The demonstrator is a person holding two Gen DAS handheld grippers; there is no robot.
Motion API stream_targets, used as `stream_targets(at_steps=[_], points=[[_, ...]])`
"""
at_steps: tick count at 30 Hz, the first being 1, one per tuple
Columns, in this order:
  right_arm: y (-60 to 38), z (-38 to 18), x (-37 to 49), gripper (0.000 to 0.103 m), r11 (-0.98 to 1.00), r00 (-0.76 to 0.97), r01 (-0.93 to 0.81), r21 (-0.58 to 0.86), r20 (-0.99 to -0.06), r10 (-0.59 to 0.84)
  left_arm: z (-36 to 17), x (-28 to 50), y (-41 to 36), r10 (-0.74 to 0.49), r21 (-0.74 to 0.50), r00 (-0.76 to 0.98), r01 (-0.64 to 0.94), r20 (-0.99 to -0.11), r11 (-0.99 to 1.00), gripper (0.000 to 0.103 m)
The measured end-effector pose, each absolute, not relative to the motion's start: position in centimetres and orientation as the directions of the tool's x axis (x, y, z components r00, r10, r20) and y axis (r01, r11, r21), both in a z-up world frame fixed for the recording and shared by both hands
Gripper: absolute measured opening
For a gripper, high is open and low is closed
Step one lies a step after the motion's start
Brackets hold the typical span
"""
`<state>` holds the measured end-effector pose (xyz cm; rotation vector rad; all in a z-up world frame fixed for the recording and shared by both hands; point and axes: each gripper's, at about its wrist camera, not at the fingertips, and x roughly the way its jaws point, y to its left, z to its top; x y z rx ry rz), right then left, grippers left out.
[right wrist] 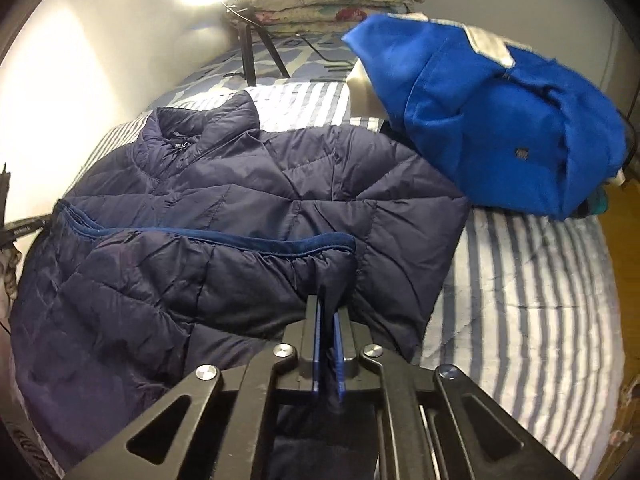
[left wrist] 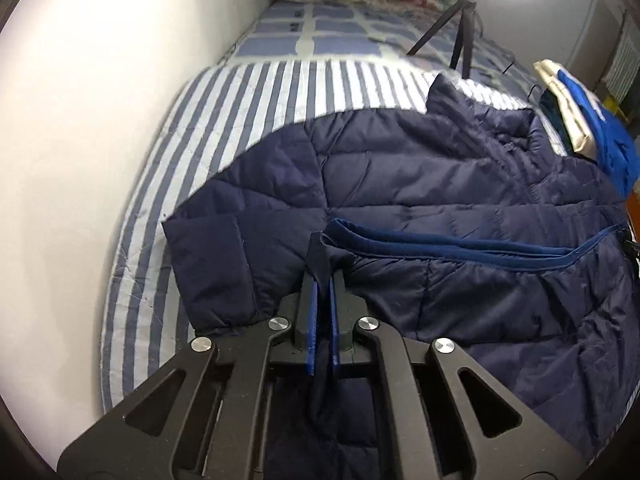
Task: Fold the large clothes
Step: 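Smooth the folded side with the right gripper, then open both grippers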
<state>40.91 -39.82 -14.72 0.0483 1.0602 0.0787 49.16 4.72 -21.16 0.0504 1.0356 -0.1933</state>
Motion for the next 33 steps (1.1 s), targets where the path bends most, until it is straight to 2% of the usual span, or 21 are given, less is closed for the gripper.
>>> stream_targets(at_steps=[9,16,20,28,32,33], points=[[-39.8,-8.3,41.6,0.001,0.999,0.611,-0.045,-0.014,-0.792,0.017,-15.2,51.1,6.3,-0.127,-0.026,0.598,0.175,-0.791,0.984,0.002],[-38.9,-8.3,48.6,0.001,0.99,0.625,0.017,-0.14,-0.771,-0.12,-13.2,58.2,4.0,-0.05,0.061,0.666,0.143,-0.745,0.988,0.002],[-39.1,-9.6,51.9,0.001,0.979,0.609,0.058,-0.194,-0.77,-0.189,-14.9,62.1,2.5,-0.027,0.066,0.659,0.115,-0.752,0.991,0.002],[-38.4,-14.9,54.7,0.001,0.943,0.528,0.045,-0.33,-0.794,-0.303,-22.1,65.4,0.5,0.071,0.133,0.604,0.057,-0.794,0.99,0.003],[-38.3,-16.4,55.3,0.001,0.933,0.489,0.043,-0.356,-0.808,-0.33,-23.4,65.7,0.6,0.094,0.146,0.587,0.042,-0.804,0.988,0.016],[-38.2,-16.5,55.4,0.001,0.932,0.479,0.04,-0.361,-0.811,-0.335,-23.1,65.5,0.7,0.108,0.161,0.595,0.036,-0.797,0.986,0.028]])
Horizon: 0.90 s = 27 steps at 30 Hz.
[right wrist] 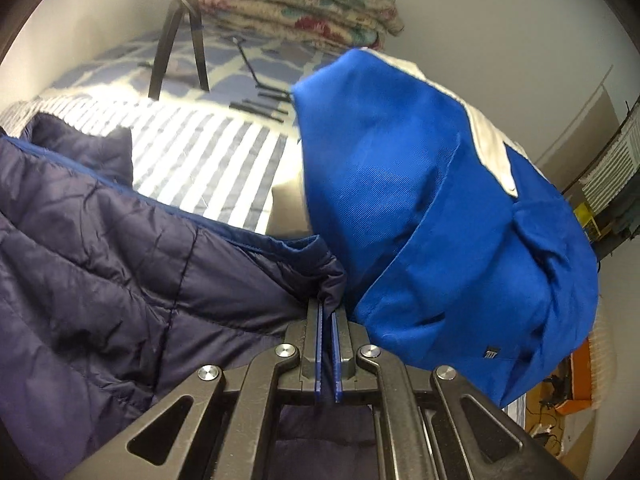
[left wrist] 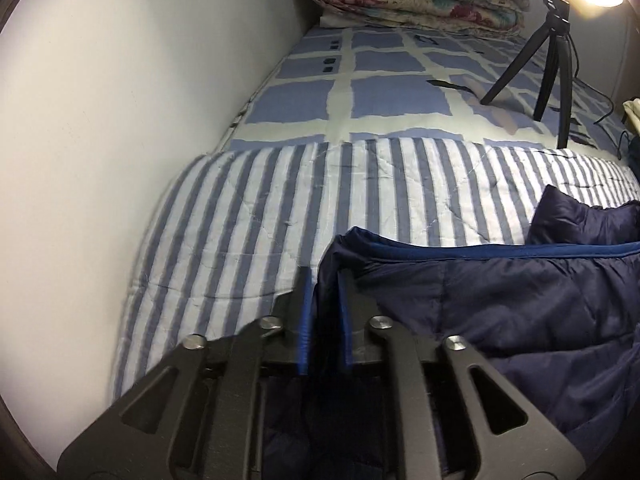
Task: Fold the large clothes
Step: 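Smooth the folded side with the right gripper, then open both grippers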
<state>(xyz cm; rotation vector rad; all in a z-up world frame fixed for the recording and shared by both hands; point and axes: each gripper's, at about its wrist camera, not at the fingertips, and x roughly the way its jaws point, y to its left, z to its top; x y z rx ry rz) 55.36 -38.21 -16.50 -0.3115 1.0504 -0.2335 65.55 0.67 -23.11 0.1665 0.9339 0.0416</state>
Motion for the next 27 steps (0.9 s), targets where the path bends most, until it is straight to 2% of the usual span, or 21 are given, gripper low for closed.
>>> stream_targets(at_steps=[2,3,4,8,11,17,18,19,21,27], points=[[-38.2,-16.0,55.1,0.012,0.933,0.475,0.049,-0.355,-0.814,-0.335,-21.5,64.8,1.2,0.134,0.181,0.625,0.011,-0.769,0.983,0.051],[-38.3,-15.2,54.7,0.022,0.941,0.488,0.054,-0.335,-0.813,-0.317,-20.7,64.4,1.4,0.127,0.174,0.643,0.011,-0.756,0.985,0.051],[-38.4,-14.5,54.3,0.026,0.949,0.497,0.053,-0.311,-0.816,-0.296,-19.3,63.5,1.7,0.11,0.161,0.664,0.015,-0.739,0.987,0.051],[-38.7,-10.7,51.1,0.03,0.973,0.564,0.058,-0.224,-0.797,-0.217,-14.5,58.5,1.2,-0.047,0.081,0.708,0.145,-0.705,0.986,0.051],[-39.1,-7.9,47.5,0.036,0.994,0.613,0.046,-0.102,-0.782,-0.109,-12.6,53.2,-0.6,-0.183,0.015,0.686,0.272,-0.704,0.962,0.051],[-39.0,-3.5,37.8,0.062,0.998,0.685,-0.004,0.065,-0.727,0.05,-13.3,43.8,-6.0,-0.346,-0.075,0.6,0.428,-0.721,0.901,0.051],[-39.2,-3.3,36.0,0.07,0.997,0.694,0.002,0.078,-0.718,0.054,-14.1,42.4,-7.2,-0.373,-0.106,0.57,0.445,-0.732,0.889,0.051],[-39.1,-3.5,35.3,0.074,0.996,0.697,0.012,0.089,-0.715,0.055,-14.7,41.4,-8.2,-0.38,-0.113,0.553,0.455,-0.742,0.883,0.051],[-39.5,-4.2,32.4,0.075,0.991,0.691,0.043,0.13,-0.72,0.064,-16.1,40.1,-10.3,-0.364,-0.087,0.537,0.472,-0.761,0.877,0.051],[-40.8,-9.6,27.3,0.078,0.969,0.617,0.167,0.18,-0.786,0.039,-23.1,39.3,-15.2,-0.197,0.093,0.532,0.469,-0.823,0.878,0.051]])
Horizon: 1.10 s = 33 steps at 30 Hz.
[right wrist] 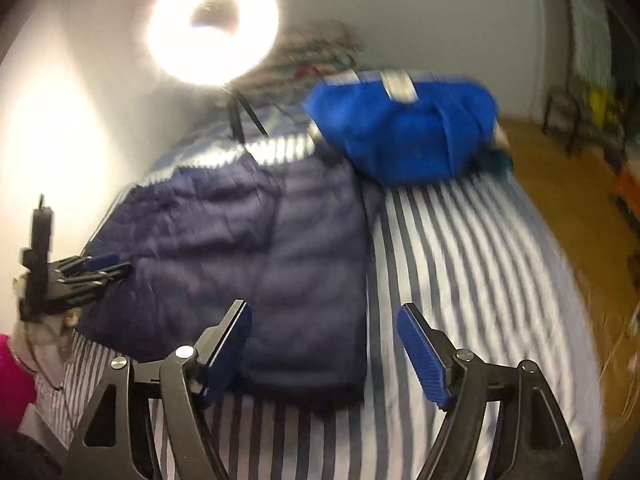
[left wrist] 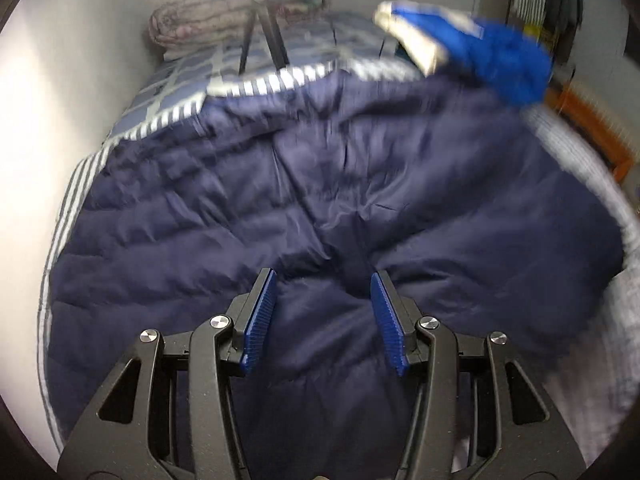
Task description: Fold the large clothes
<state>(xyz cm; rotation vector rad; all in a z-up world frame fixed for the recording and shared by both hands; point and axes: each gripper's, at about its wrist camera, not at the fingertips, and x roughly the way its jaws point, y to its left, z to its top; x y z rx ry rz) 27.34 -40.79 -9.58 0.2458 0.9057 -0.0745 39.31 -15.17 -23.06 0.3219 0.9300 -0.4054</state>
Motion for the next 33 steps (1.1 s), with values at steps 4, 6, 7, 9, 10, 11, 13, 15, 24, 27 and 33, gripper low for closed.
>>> stream_targets(at_steps=[4,6,7,9,10,11,13,15,24,27,33], points=[[-41.7,-12.4,26.1,0.08,0.941,0.596,0.256,0.221,-0.802,0.027,-24.9,39.2,-15.2,-0.191,0.095,0.549,0.449,-0.814,0.888,0.051],[-41.7,-13.6,25.8,0.083,0.937,0.57,0.267,0.225,-0.821,0.035,-24.1,39.4,-14.7,-0.18,0.074,0.536,0.418,-0.825,0.906,0.051],[-41.6,-14.1,25.9,0.086,0.933,0.562,0.269,0.24,-0.825,0.05,-23.4,39.3,-14.3,-0.18,0.066,0.543,0.402,-0.82,0.913,0.051],[-41.6,-15.2,25.8,0.091,0.915,0.552,0.274,0.295,-0.827,0.102,-21.6,38.5,-13.4,-0.212,0.027,0.557,0.389,-0.803,0.921,0.051],[-41.6,-15.5,25.7,0.091,0.906,0.55,0.279,0.318,-0.826,0.121,-20.5,37.6,-13.1,-0.228,0.011,0.563,0.39,-0.794,0.921,0.051],[-41.8,-16.0,25.8,0.091,0.888,0.548,0.285,0.361,-0.821,0.158,-19.8,36.8,-12.8,-0.237,0.005,0.57,0.39,-0.787,0.921,0.051],[-42.1,-16.8,26.0,0.091,0.846,0.554,0.306,0.436,-0.804,0.215,-19.2,35.5,-12.3,-0.25,-0.013,0.579,0.382,-0.776,0.924,0.051],[-42.1,-17.5,26.2,0.091,0.81,0.563,0.328,0.485,-0.789,0.245,-19.8,34.9,-11.8,-0.268,-0.055,0.557,0.369,-0.786,0.928,0.051],[-42.9,-19.0,28.2,0.046,0.701,0.586,0.46,0.545,-0.779,0.222,-23.2,34.7,-12.2,-0.244,-0.093,0.494,0.311,-0.835,0.946,0.051],[-41.5,-17.2,29.3,0.021,0.784,0.561,0.422,0.455,-0.81,0.169,-20.1,33.6,-10.1,-0.296,-0.168,0.509,0.283,-0.808,0.944,0.051],[-37.8,-10.9,29.8,0.012,0.913,0.612,0.303,0.273,-0.791,0.033,-13.5,29.4,-3.9,-0.311,-0.217,0.626,0.223,-0.715,0.95,0.051]])
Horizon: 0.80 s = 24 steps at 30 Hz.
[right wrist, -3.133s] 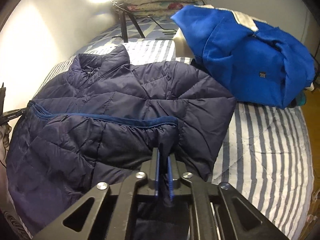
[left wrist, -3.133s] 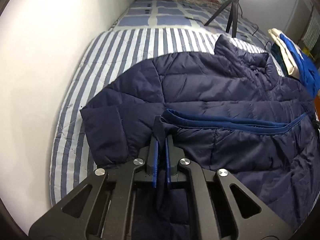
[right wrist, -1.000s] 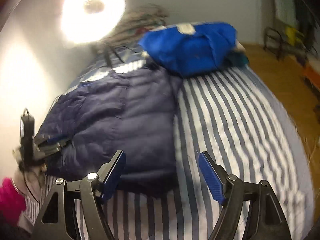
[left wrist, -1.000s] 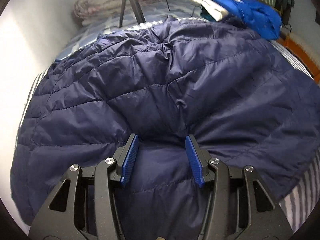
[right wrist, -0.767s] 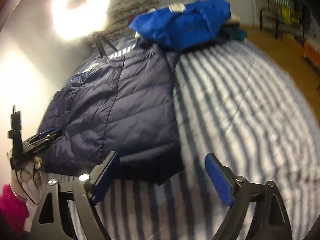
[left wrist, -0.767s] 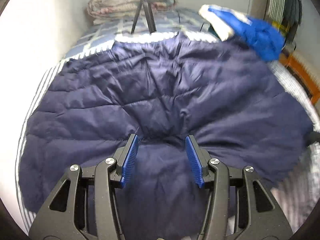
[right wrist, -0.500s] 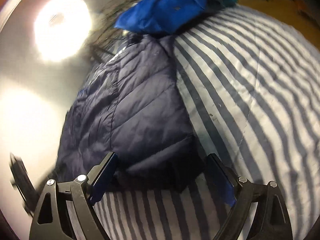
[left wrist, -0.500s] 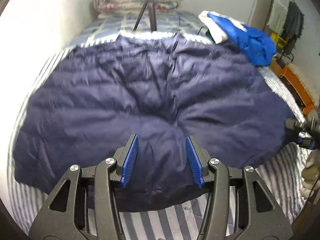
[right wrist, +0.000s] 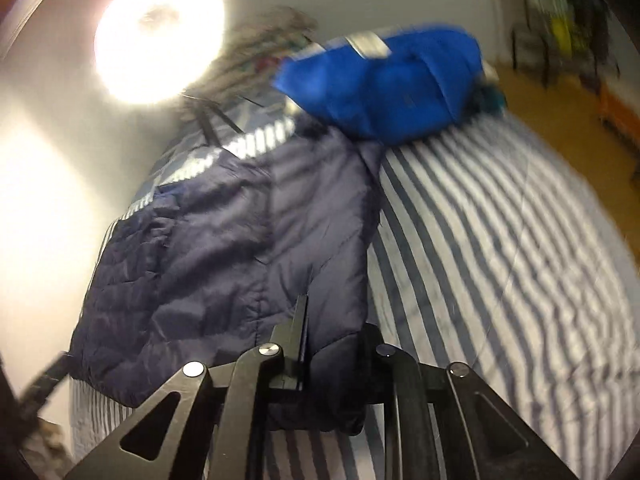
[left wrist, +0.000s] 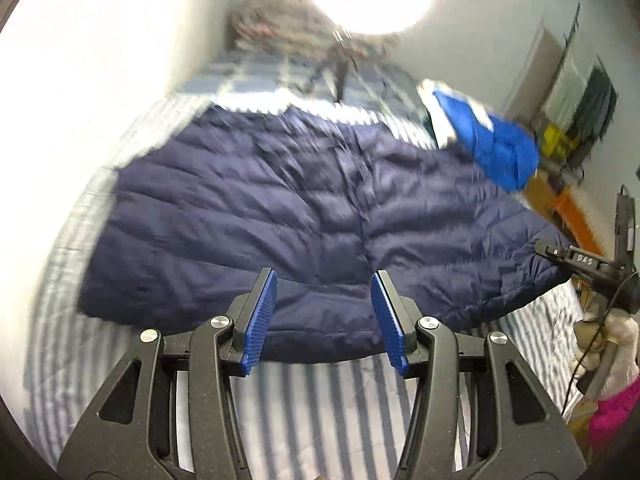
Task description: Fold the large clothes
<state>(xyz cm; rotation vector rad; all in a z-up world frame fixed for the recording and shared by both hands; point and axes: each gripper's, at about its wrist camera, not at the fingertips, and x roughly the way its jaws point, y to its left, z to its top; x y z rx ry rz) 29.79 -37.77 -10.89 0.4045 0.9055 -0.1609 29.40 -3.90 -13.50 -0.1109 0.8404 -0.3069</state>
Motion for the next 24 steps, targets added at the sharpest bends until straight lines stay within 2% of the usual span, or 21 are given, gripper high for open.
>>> stream_targets(at_steps=[5,11,17,24], points=[[-34.3,-6.9,30.8,0.011,0.959,0.662,0.223,0.177,-0.75,-0.016,-12.2,27.1,1.3,-0.242,-0.226,0.702,0.118,-0.67,0.967,0.051],[-29.8,-3.1,32.4,0.008,0.97,0.732,0.141,0.197,-0.681,0.032,-12.3,25.4,6.8,-0.191,-0.318,0.734,-0.035,-0.651,0.947,0.051],[-22.6,0.1,34.8,0.006,0.981,0.769,-0.013,0.193,-0.625,0.133,-10.5,24.0,9.3,-0.145,-0.338,0.797,-0.079,-0.587,0.938,0.051],[-12.1,0.5,38.1,0.004,0.955,0.734,-0.239,0.174,-0.611,0.295,-9.8,23.1,10.9,-0.141,-0.35,0.804,-0.088,-0.578,0.933,0.051]])
